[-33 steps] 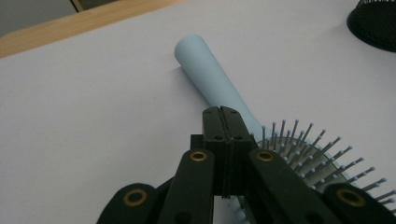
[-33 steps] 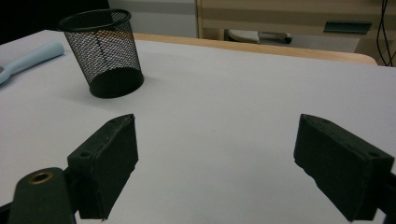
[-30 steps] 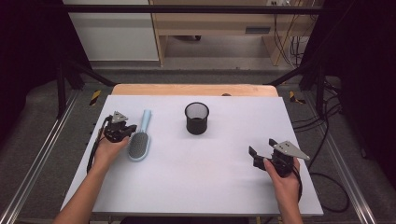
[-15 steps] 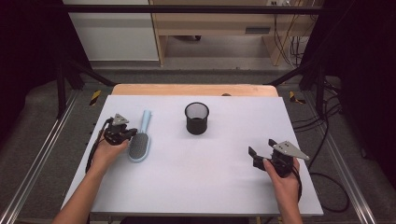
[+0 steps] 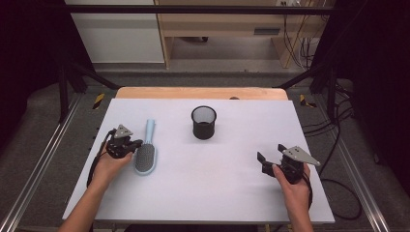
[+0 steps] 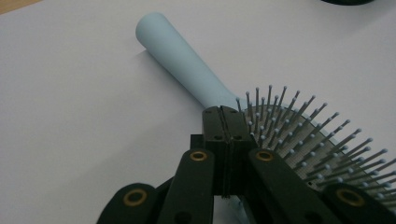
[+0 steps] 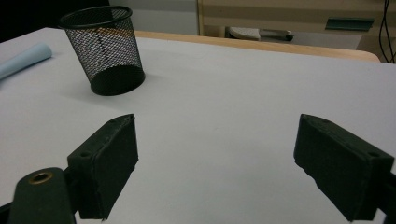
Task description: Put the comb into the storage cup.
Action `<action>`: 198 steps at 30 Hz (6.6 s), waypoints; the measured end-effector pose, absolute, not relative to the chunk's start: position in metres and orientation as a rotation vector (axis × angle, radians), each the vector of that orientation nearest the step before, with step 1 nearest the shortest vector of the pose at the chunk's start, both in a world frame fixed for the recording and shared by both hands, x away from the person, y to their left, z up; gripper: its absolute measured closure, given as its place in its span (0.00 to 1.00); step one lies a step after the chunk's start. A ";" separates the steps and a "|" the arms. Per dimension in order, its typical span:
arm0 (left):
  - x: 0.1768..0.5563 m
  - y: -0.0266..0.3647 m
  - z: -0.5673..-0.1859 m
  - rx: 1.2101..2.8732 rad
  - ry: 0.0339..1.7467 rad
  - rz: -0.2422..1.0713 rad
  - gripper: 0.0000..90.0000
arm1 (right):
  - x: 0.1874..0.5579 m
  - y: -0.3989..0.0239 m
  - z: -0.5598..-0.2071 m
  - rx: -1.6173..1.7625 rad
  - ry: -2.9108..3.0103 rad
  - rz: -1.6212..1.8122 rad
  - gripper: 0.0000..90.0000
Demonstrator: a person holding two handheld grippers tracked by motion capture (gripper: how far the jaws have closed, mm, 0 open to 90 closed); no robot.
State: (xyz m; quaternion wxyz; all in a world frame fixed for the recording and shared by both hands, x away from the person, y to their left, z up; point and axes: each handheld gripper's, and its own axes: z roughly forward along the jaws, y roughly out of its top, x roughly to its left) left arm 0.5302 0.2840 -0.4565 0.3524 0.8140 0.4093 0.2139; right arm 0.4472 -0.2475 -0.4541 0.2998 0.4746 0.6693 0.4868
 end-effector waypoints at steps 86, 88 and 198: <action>0.405 0.241 -0.456 2.205 0.880 0.419 1.00 | 0.445 -0.251 -0.451 1.267 1.762 1.304 0.15; 0.403 0.238 -0.456 2.202 0.883 0.424 1.00 | 0.444 -0.250 -0.451 1.262 1.765 1.304 0.15; 0.451 0.130 -0.462 2.250 0.778 0.408 1.00 | 0.441 -0.246 -0.448 1.220 1.787 1.291 0.15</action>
